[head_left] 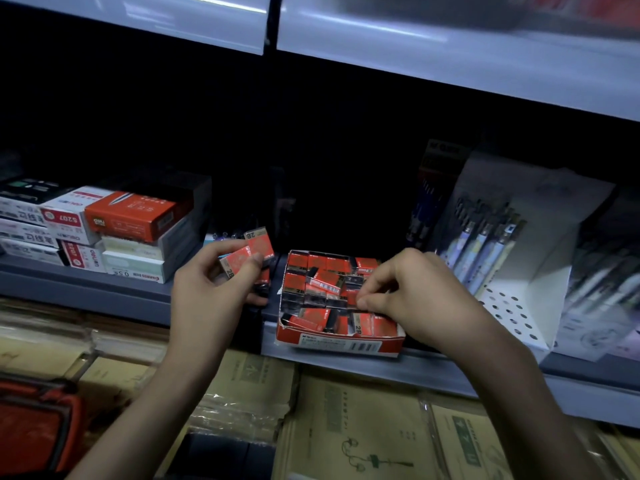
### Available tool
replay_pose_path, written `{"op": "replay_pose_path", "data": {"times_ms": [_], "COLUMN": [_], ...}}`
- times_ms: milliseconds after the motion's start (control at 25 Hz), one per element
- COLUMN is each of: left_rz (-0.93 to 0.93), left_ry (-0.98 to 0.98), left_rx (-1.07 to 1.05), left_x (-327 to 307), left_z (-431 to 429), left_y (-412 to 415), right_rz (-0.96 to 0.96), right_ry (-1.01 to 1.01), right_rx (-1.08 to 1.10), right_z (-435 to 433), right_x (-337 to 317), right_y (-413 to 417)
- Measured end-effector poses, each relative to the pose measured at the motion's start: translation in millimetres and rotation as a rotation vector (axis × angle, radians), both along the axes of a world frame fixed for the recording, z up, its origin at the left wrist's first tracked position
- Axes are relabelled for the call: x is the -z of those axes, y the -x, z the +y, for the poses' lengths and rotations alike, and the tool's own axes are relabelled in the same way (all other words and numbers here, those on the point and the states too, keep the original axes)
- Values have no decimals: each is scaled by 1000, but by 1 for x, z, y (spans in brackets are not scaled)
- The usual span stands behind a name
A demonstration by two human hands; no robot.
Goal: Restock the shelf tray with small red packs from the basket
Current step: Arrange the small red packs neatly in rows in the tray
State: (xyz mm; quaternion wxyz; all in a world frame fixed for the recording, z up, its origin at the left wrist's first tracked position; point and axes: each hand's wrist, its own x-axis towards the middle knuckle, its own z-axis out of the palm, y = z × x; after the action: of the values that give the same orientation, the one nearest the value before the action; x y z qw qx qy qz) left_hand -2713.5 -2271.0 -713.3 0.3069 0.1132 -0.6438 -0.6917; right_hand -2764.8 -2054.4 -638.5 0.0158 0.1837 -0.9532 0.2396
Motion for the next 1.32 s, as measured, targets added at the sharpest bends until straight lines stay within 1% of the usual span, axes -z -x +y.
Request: {"op": "replay_pose_path", "data": {"times_ms": [240,360,440,560,680,920,1080,1200,1320], "left_rz": [-5,-9,-15,-19,-13,-16,-17,-12,-7], "left_ry": [20,23,22,23,24,20,16,6,12], "left_rx": [-25,-19,-12,-14,-9,-22,-25,-14,-7], "left_x": [2,3,2,2,2,4,5,4,4], "left_z": [0,-1,0,0,0,-1,-1,0,0], "left_y": [3,4,3,4,4,5,6,4,3], "right_rz": [-52,-122,-125,-87,-116,-200,-216,-261,-248], "right_ry": [-33,-161,-214,-210,-203,-144,-142,-44,90], "right_rx": [-50,-85,-89,-69,-104,-133,-97,-82,-86], "right_z": [13,14,10,7,8,11,12,18,28], "right_x": [-12,-17,-17,-16,-16,-20,-21,-27,-34], "right_y": [-4,-8,-9,-9,-9,-5,-5,-5,-4]}}
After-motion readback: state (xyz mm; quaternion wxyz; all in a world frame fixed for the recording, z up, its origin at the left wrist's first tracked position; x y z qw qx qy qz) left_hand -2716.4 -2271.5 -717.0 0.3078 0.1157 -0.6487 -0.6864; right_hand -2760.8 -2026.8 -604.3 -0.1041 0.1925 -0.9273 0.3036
